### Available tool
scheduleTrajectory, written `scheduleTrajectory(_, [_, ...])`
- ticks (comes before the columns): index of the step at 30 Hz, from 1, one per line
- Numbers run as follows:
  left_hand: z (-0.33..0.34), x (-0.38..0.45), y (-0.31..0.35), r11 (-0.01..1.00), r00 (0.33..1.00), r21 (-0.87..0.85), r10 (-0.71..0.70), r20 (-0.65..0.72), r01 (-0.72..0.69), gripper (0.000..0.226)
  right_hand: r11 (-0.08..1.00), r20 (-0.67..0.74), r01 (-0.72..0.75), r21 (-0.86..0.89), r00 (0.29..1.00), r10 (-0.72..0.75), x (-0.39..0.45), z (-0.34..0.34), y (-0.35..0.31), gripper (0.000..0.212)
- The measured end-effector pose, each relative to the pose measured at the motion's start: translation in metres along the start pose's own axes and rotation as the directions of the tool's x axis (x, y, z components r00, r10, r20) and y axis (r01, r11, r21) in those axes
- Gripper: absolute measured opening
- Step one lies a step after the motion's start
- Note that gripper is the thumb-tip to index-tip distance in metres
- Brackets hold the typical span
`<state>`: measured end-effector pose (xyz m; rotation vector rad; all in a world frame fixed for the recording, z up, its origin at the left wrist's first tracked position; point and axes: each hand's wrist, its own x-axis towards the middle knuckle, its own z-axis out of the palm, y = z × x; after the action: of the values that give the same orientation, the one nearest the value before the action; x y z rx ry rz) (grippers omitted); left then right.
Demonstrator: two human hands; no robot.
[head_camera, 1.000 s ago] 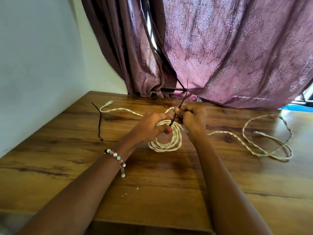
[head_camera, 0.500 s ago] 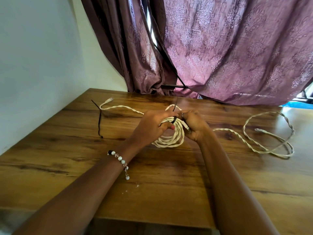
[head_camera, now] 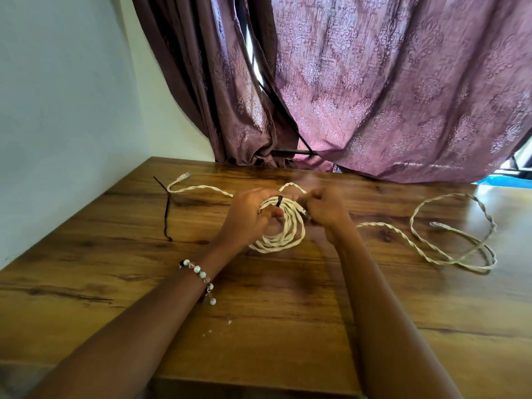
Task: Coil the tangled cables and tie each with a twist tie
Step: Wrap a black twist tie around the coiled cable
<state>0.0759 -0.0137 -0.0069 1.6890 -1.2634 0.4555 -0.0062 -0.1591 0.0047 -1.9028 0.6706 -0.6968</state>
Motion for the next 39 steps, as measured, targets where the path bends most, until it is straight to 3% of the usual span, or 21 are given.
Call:
scheduleTrajectory(2, [-0.002, 0.001, -0.002, 0.984, 0.985, -0.035, -0.174, 0.018, 0.175, 0.029, 0.985, -0.097, 0.168, 0.043, 0.982, -0.163, 0.000, -0.002, -0.006, 0.008])
scheduleTrajectory(5, [-0.005, 0.004, -0.006, 0.910, 0.923, -0.155, -0.382, 0.049, 0.385, 0.026, 0.911, 0.046, 0.391, 0.135, 0.916, -0.400, -0.006, -0.004, -0.019, 0.013])
scheduleTrajectory(7, [-0.008, 0.006, -0.007, 0.844, 0.879, -0.248, -0.468, 0.091, 0.475, 0.026, 0.816, 0.204, 0.577, -0.010, 0.801, -0.564, -0.008, 0.000, -0.021, 0.016])
scheduleTrajectory(10, [-0.014, 0.008, -0.005, 0.761, 0.820, -0.308, -0.548, 0.163, 0.570, 0.025, 0.570, 0.311, 0.767, -0.293, 0.641, -0.702, -0.004, 0.009, -0.016, 0.020])
scheduleTrajectory(14, [-0.018, 0.009, -0.003, 0.649, 0.738, -0.356, -0.623, 0.258, 0.672, 0.027, 0.408, 0.418, 0.824, -0.392, 0.555, -0.719, -0.006, 0.020, -0.012, 0.021])
scheduleTrajectory(21, [-0.022, 0.012, -0.011, 0.367, 0.559, -0.464, -0.729, 0.395, 0.806, 0.016, 0.365, 0.421, 0.853, -0.373, 0.506, -0.753, -0.007, 0.018, -0.015, 0.020])
scheduleTrajectory(24, [-0.022, 0.012, -0.014, 0.312, 0.517, -0.469, -0.750, 0.412, 0.826, 0.015, 0.340, 0.443, 0.868, -0.361, 0.481, -0.757, -0.007, 0.018, -0.016, 0.018])
scheduleTrajectory(29, [-0.021, 0.012, -0.015, 0.316, 0.514, -0.464, -0.758, 0.402, 0.828, 0.018, 0.339, 0.475, 0.872, -0.354, 0.479, -0.738, -0.007, 0.022, -0.015, 0.020])
scheduleTrajectory(33, [-0.022, 0.013, -0.015, 0.307, 0.526, -0.494, -0.752, 0.398, 0.813, 0.020, 0.382, 0.376, 0.859, -0.342, 0.498, -0.782, -0.007, 0.029, -0.009, 0.012])
scheduleTrajectory(36, [-0.025, 0.014, -0.008, 0.323, 0.607, -0.573, -0.678, 0.414, 0.753, 0.015, 0.659, 0.168, 0.733, -0.169, 0.680, -0.714, -0.010, 0.034, -0.008, 0.012])
scheduleTrajectory(39, [-0.022, 0.013, -0.005, 0.498, 0.723, -0.545, -0.593, 0.353, 0.675, 0.018, 0.832, 0.056, 0.552, 0.053, 0.830, -0.554, -0.010, 0.036, -0.005, 0.016])
